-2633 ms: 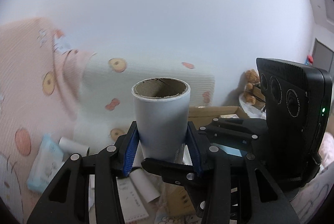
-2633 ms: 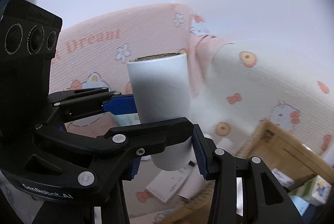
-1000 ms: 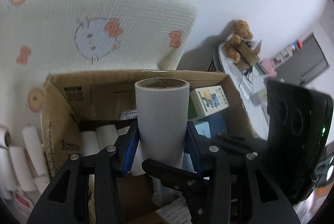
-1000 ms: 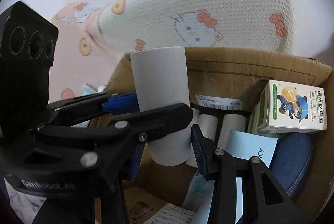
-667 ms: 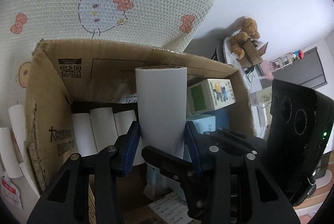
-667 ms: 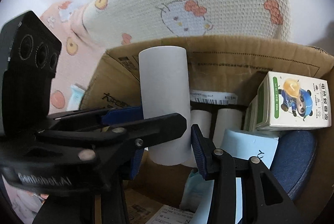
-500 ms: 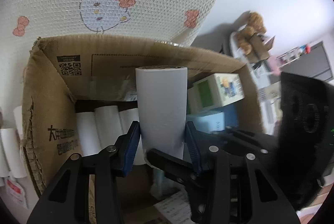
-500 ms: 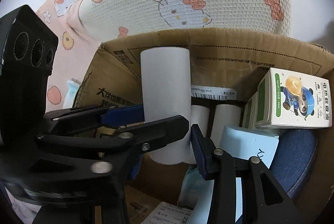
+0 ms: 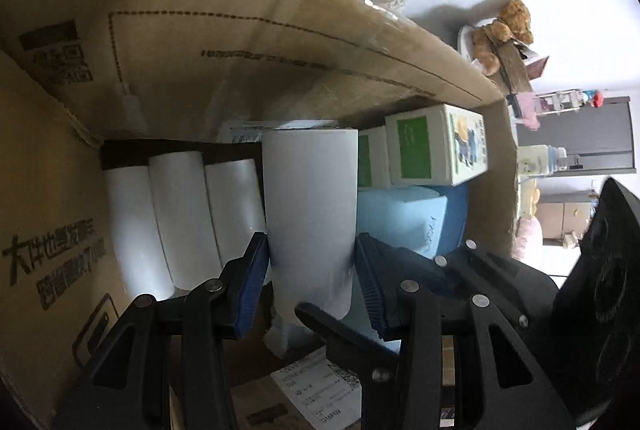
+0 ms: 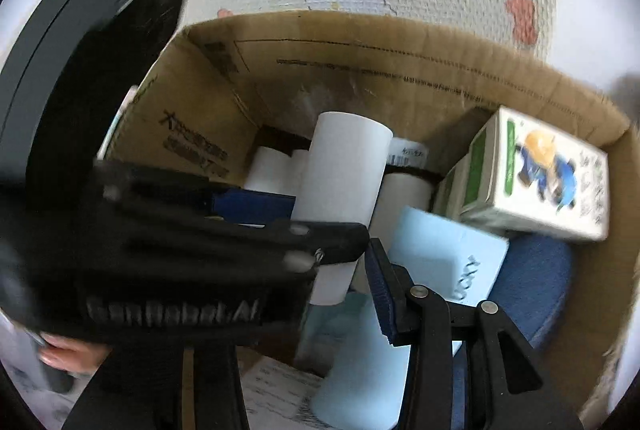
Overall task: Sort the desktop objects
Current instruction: 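Lower the tube among the tubes in the box and open left gripper, then withdraw the open left gripper from the box back to the pile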
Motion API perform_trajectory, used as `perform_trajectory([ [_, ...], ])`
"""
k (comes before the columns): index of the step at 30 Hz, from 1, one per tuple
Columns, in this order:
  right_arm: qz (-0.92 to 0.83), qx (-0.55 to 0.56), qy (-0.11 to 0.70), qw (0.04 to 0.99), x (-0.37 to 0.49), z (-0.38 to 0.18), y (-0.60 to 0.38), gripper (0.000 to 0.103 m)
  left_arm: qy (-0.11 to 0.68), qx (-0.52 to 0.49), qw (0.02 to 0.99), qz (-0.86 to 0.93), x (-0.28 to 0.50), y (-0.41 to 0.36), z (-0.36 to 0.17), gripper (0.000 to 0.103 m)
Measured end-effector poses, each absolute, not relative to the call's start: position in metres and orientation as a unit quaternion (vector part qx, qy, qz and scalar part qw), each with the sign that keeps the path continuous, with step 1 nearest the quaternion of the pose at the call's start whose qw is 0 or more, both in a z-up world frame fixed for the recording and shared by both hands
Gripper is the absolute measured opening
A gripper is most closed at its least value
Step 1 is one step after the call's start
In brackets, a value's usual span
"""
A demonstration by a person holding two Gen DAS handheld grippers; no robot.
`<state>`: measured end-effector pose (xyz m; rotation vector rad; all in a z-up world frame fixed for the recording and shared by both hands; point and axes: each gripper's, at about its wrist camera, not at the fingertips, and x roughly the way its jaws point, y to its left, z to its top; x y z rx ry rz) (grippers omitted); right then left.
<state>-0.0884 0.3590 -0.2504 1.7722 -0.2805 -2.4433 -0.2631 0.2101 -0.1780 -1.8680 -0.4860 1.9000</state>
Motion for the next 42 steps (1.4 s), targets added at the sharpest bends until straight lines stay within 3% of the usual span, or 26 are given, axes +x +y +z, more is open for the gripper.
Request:
perform_trajectory([
  [5,-0.798,0.590,-0.106,0.065,-0.086,-0.249,0.361,0.040,-0.175,-0.684,0.192,0.681,-0.267,0.216,-0.188,0.048],
  [18,-0.807,0.587,-0.048,0.038,-0.063,-0.238,0.353,0.040,-0.204,-0.716,0.163,0.647,-0.272,0.212,-0.216,0.050],
  [30,-0.809,0.586,-0.043,0.030,-0.065,-0.237,0.352,0.040,-0.120,-0.586,0.169,0.784,-0.240,0.204,-0.131,0.051],
  [35,-0.815,0.578,-0.041,0.032,-0.075,-0.233,0.344,0.040,-0.087,-0.502,0.155,0.846,-0.219,0.191,-0.094,0.038],
  [37,-0.817,0.574,-0.040,0.032,-0.074,-0.229,0.341,0.040,-0.075,-0.477,0.143,0.864,-0.217,0.187,-0.090,0.017],
  [38,-0.820,0.570,-0.040,0.034,-0.073,-0.226,0.338,0.040,-0.072,-0.466,0.138,0.871,-0.211,0.180,-0.086,0.012],
  [42,-0.831,0.553,-0.047,0.043,-0.070,-0.217,0.328,0.040,-0.088,-0.416,0.143,0.894,-0.179,0.145,-0.077,0.011],
])
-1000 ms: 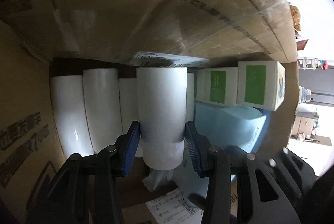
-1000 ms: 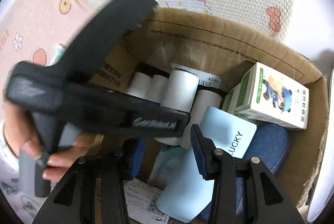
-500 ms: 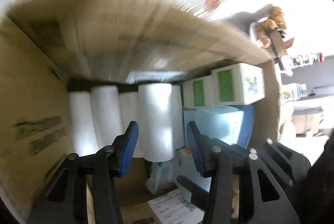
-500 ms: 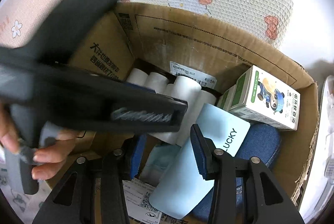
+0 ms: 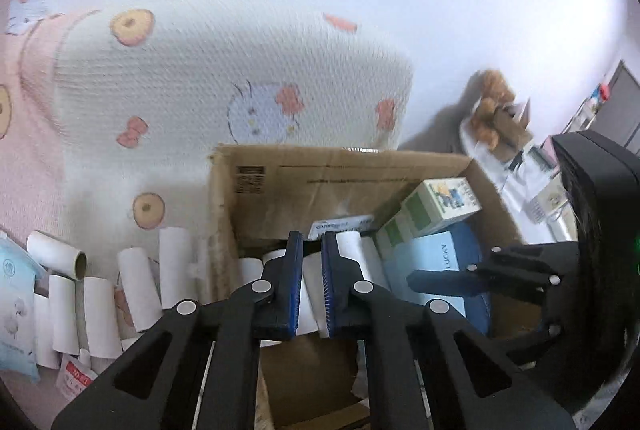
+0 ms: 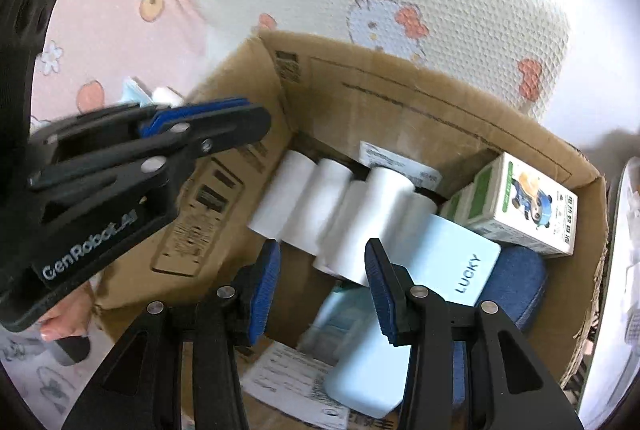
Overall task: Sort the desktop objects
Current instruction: 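Withdraw the open left gripper from the box back to the pile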
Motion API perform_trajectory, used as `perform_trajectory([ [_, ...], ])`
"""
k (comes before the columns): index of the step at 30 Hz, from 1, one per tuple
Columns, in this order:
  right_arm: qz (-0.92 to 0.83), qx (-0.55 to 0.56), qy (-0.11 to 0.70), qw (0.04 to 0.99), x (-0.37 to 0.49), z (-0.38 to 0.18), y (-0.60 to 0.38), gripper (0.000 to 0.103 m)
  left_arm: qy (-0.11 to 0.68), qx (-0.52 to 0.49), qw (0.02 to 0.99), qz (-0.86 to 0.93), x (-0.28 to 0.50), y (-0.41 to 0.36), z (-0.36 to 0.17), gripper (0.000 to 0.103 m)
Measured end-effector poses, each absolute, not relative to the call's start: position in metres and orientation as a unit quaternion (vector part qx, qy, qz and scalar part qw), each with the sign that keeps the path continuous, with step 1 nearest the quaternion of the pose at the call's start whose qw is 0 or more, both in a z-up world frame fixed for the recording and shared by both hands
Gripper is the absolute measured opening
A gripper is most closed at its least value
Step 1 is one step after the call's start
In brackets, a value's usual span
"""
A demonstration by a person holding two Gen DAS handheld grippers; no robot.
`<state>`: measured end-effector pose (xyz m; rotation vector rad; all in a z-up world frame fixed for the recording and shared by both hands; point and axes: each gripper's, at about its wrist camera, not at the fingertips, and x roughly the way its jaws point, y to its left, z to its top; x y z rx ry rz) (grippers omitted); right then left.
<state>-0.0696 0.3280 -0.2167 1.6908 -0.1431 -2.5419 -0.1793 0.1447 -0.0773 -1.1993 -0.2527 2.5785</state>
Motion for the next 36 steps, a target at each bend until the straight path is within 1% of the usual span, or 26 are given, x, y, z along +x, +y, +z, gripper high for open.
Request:
perform_trajectory([
  [7,-0.866,0.494,-0.046,0.057,-0.066,-0.195,0.287,0.041,-0.064,-0.327,0.120,0.935,-0.129,0.106,-0.066,0.011],
  [13,-0.898,0.430,-0.063,0.061,-0.048,-0.186,0.265,0.041,-0.043,-0.288,0.086,0.953,-0.096,0.092,-0.060,0.011],
  [17,-0.904,0.418,-0.070,0.053,-0.046,-0.185,0.254,0.041,-0.047,-0.280,0.079,0.956,-0.084,0.088,-0.054,0.011],
  [20,-0.910,0.406,-0.059,0.061,-0.044,-0.181,0.245,0.041,-0.041,-0.276,0.064,0.958,-0.080,0.085,-0.052,0.011],
  [25,-0.918,0.393,-0.005,0.055,-0.040,-0.179,0.221,0.041,-0.061,-0.284,0.034,0.956,-0.072,0.067,-0.055,0.011],
  [28,-0.919,0.387,0.019,0.074,-0.042,-0.179,0.203,0.041,-0.068,-0.279,0.008,0.958,-0.063,0.052,-0.055,0.011],
  [32,-0.926,0.366,0.016,0.091,-0.047,-0.175,0.190,0.041,-0.063,-0.278,-0.026,0.958,-0.055,0.034,-0.061,0.011],
  [36,-0.937,0.328,0.002,0.116,-0.054,-0.168,0.173,0.041,-0.098,-0.302,-0.036,0.948,-0.054,0.010,-0.077,0.011],
])
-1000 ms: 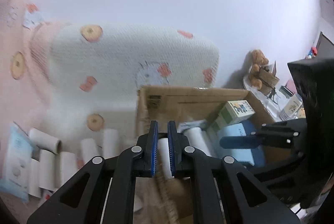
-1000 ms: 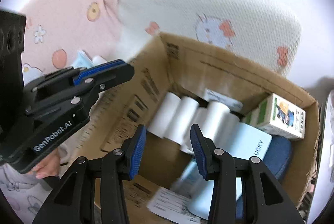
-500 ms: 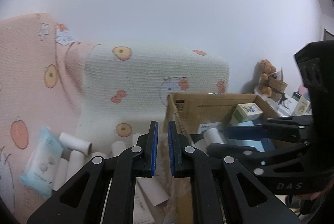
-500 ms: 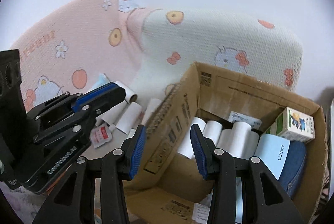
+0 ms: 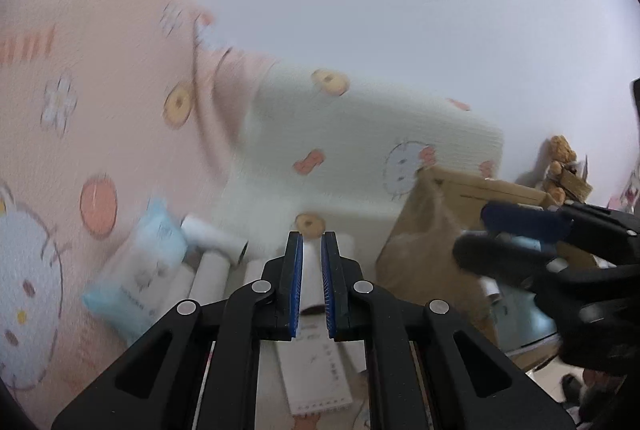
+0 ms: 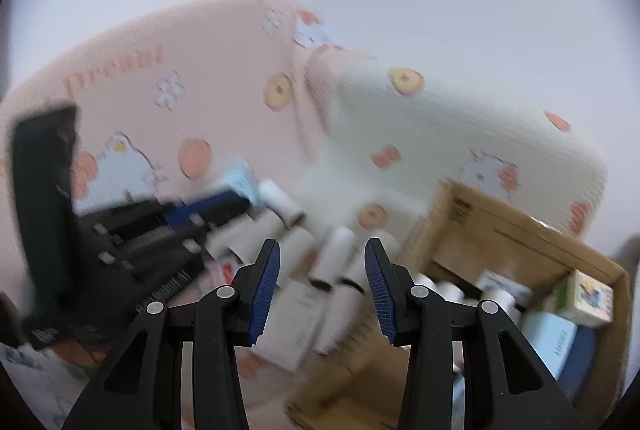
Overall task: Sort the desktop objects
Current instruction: 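Withdraw the open left gripper from the box back to the pile, then reach the left gripper down to a white tube lying on its side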
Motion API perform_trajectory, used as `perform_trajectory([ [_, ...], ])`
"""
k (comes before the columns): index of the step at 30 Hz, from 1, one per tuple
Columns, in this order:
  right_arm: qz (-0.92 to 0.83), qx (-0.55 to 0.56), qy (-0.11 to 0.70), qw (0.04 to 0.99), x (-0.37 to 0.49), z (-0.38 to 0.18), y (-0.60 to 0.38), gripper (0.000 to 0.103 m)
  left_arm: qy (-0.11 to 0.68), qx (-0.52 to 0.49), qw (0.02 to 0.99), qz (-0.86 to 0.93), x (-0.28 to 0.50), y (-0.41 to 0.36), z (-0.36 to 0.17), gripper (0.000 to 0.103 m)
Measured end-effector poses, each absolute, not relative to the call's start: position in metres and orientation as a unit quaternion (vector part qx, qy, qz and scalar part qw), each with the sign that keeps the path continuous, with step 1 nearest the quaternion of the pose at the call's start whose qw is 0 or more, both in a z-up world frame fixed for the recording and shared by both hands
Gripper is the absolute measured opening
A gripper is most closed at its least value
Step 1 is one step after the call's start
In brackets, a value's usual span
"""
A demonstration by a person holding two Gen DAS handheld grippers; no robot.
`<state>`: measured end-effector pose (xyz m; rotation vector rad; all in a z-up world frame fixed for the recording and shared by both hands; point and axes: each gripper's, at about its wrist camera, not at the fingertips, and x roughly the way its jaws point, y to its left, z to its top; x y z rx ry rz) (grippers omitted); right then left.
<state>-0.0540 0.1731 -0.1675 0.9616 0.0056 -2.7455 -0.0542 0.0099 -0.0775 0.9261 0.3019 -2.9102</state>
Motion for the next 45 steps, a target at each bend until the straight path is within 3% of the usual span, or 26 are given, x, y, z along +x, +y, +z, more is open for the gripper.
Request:
perform_trajectory([
  [5,-0.949,0.282,-0.014,0.142,-0.062,-0.165,0.145,0.041,0.141,0.323,0.055,-0.934,-0.049,-0.026,-0.102,0.010],
  [15,-0.945,0.261,0.037,0.192,-0.089,-0.189,0.075,0.041,0.164,0.350,0.111,-0.915,-0.035,-0.083,-0.141,0.010],
  [28,-0.925,0.341,0.023,0.166,-0.127,-0.257,0.057,0.041,0.182,0.373,0.116,-0.902,-0.039,-0.097,-0.166,0.010],
  [45,-0.881,0.440,-0.079,0.155,-0.178,-0.318,0.093,0.041,0.250,0.436,0.059,-0.862,-0.085,-0.115,-0.199,0.011],
])
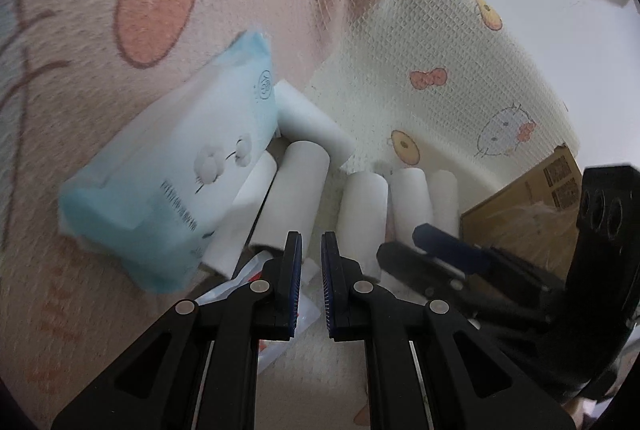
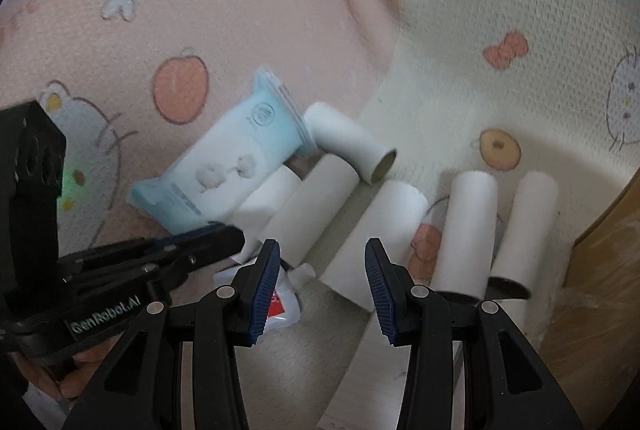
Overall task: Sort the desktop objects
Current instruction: 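Reach the left gripper down to a white tube lying on its side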
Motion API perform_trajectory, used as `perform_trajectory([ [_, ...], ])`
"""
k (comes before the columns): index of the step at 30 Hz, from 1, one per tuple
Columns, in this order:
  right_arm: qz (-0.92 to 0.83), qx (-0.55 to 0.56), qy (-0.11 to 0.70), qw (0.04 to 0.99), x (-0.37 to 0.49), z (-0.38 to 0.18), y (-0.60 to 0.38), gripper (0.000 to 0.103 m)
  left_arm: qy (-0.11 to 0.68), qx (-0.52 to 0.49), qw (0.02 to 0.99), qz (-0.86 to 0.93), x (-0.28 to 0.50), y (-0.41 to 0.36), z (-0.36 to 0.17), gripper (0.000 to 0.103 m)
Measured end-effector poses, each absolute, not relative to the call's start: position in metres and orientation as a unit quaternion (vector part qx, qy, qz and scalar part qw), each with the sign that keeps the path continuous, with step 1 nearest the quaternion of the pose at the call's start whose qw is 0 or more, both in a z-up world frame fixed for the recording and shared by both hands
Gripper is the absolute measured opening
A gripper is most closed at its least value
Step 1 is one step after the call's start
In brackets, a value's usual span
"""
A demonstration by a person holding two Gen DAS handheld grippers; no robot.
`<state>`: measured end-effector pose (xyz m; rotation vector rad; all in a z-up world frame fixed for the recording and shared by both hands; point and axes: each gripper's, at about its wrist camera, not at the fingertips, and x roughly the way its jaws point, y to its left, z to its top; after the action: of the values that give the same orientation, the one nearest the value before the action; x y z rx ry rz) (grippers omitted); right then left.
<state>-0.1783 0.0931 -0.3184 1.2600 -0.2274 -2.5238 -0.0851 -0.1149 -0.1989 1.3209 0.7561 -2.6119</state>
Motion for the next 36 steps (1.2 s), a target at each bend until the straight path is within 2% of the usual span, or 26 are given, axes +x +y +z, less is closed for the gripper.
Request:
perform_trajectory([
  [6,-0.893,0.420,-0.096,0.126,-0.205,-0.315,0.100,0.041,0.221,0.451,0.055,-0.863,-0.131,-0.119,-0.186,0.011],
  [11,-0.886,0.410,-0.190,0.102,-0.241,-0.321,0.120,0.041,0.189,0.470,0.056,-0.861,-0.178,-0.126,-0.171,0.014],
  [14,-0.879,0.410,-0.229,0.082,-0.254,-0.330,0.127,0.041,0.155,0.478,0.070,-0.862,-0.203,-0.125,-0.167,0.027],
  [16,-0.873,0.417,-0.244,0.060,-0.259,-0.338,0.128,0.041,0.132,0.488,0.079,-0.859,-0.222,-0.125,-0.169,0.047],
  [22,-0.847,0.434,-0.303,0.044,-0.270,-0.367,0.132,0.041,0.110,0.556,0.117,-0.815,-0.261,-0.133,-0.201,0.047],
  [26,-0.841,0.427,-0.327,0.060,-0.273,-0.371,0.136,0.041,0.022,0.558,0.129,-0.820,-0.260,-0.118,-0.209,0.047],
  [29,-0.840,0.421,-0.337,0.057,-0.272,-0.371,0.136,0.041,-0.009,0.559,0.123,-0.820,-0.257,-0.110,-0.209,0.047],
  [33,-0.845,0.423,-0.322,0.054,-0.275,-0.370,0.129,0.042,-0.005,0.573,0.113,-0.812,-0.259,-0.111,-0.210,0.048],
  [36,-0.840,0.420,-0.337,0.064,-0.282,-0.375,0.126,0.048,0.035,0.590,0.108,-0.799,-0.266,-0.121,-0.211,0.048],
])
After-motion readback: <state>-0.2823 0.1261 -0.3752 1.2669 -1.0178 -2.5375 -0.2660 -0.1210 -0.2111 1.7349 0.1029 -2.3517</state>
